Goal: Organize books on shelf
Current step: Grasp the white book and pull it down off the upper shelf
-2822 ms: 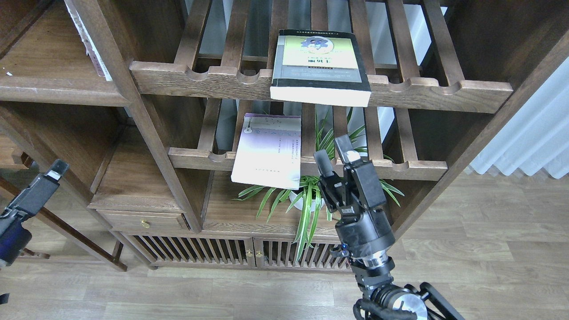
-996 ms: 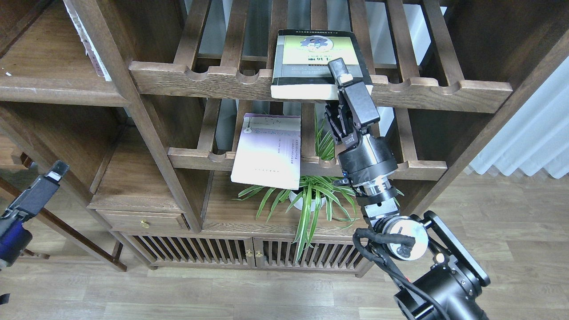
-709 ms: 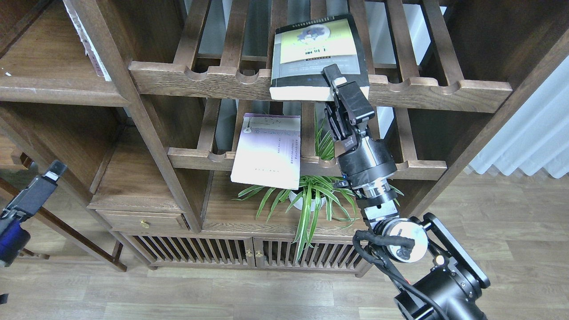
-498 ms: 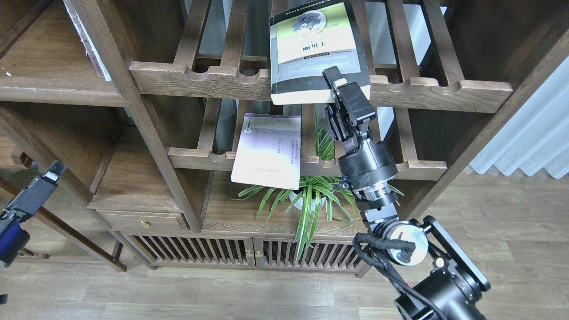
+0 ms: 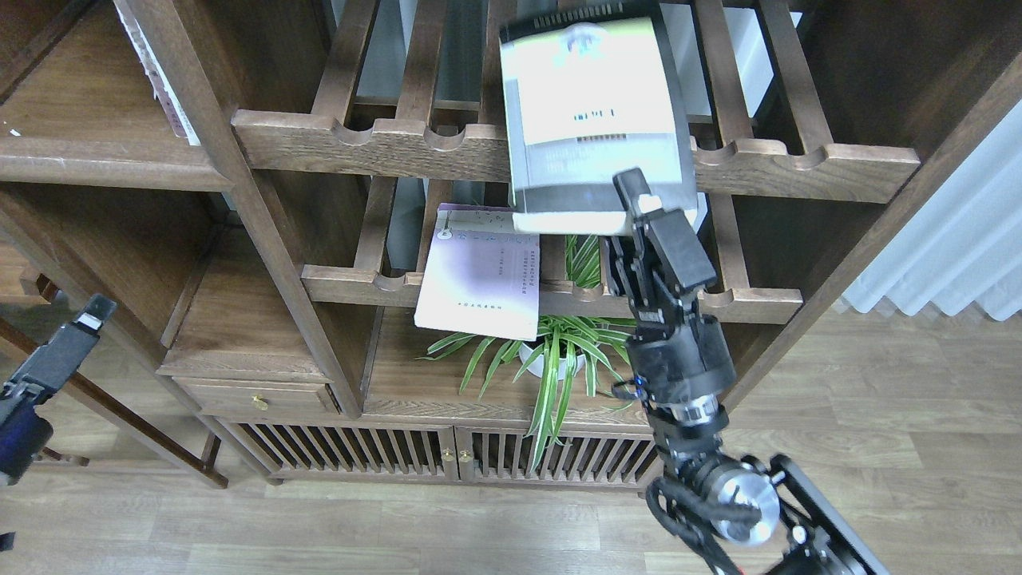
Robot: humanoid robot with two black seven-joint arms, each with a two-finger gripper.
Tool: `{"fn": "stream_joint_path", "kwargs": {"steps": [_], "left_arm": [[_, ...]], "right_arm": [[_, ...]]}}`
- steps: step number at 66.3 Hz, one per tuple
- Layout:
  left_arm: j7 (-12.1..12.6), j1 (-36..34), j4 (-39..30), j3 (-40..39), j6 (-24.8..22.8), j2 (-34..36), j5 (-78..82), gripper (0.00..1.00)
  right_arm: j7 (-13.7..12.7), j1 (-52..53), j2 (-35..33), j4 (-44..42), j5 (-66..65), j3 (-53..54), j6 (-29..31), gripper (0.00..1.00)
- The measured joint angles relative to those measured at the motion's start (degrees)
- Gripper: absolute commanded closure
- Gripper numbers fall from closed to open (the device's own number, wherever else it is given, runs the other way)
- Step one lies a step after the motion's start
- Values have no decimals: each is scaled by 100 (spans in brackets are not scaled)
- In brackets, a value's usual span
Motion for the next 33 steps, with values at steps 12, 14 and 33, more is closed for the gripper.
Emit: {"fn": "stream_joint_path", "kwargs": {"steps": [12,14,33], "left_arm": [[12,-9,17,88,0,-7,-2,0],[12,-10,17,101,0,-8,-3,0],[17,-45,19,166,0,-2,-3,0]], "right_arm": [[0,-550,-170,-6,31,428,-6,97],[0,-594,-199,-6,50,507,-6,97],[0,-1020,-457,-36,588,1055,-8,96]]}}
